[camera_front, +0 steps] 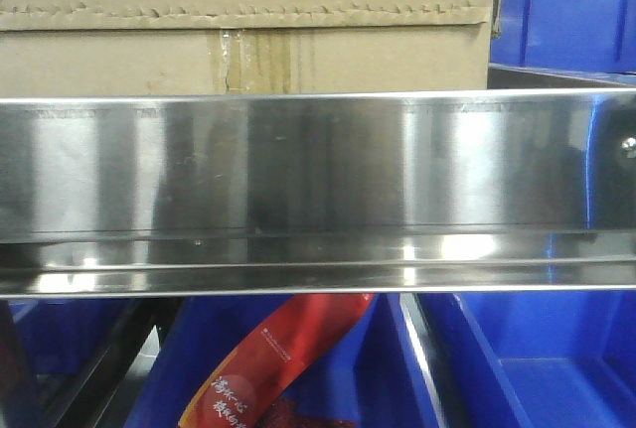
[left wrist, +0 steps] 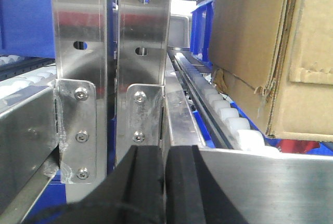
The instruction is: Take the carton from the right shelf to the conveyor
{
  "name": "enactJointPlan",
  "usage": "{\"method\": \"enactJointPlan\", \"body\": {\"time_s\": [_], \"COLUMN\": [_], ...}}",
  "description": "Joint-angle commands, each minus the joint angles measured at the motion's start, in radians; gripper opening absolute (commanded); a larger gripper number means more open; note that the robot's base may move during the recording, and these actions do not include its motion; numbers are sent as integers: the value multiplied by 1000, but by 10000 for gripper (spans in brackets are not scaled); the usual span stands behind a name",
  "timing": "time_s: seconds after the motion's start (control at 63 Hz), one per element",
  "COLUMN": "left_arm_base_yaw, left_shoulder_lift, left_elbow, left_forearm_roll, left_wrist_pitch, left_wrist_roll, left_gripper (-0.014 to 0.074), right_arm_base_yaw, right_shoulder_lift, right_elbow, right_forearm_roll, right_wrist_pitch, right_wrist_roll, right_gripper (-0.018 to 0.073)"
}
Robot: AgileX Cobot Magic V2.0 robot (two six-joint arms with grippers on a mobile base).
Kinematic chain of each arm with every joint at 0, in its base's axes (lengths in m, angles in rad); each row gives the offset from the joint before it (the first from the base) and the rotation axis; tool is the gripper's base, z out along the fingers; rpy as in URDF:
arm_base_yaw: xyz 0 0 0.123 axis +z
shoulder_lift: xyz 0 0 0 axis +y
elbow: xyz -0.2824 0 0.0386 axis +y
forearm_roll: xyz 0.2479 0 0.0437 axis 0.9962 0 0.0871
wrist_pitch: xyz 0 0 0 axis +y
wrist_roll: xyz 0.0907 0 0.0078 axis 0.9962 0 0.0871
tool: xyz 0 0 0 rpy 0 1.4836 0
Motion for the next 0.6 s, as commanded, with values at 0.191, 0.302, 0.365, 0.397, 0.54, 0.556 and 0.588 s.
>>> {"method": "enactJointPlan", "body": {"time_s": [0.191, 0.302, 0.365, 0.397, 0.54, 0.556, 0.588], "left_arm_base_yaw": [-5, -6, -6, -6, -6, -6, -6], "left_shoulder_lift": [-4, -4, -4, -4, -4, -4, -4], "left_elbow": [-2, -2, -2, -2, -2, -2, -2], "left_forearm_roll": [-4, -4, -4, -4, -4, -4, -4], "left_wrist_pitch": [-11, -31, -54, -65, -120, -122, -127], "left_wrist_roll": [2, 2, 2, 2, 2, 2, 2], "left_gripper": [15, 15, 15, 15, 15, 15, 15], "right_arm_base_yaw": [-5, -5, -5, -5, -5, -5, -5], "right_shoulder_lift": [-3, -3, -3, -3, -3, -3, -3], "right_elbow": [-1, -1, -1, -1, -1, -1, -1], "right_forearm_roll": [3, 3, 3, 3, 3, 3, 3], "right_wrist_pitch": [-30, -30, -30, -30, -30, -30, -34], "right_wrist_roll": [-8, -8, -8, -8, -8, -8, -8], "right_gripper": [-70, -70, -70, -70, -70, -70, -70]}}
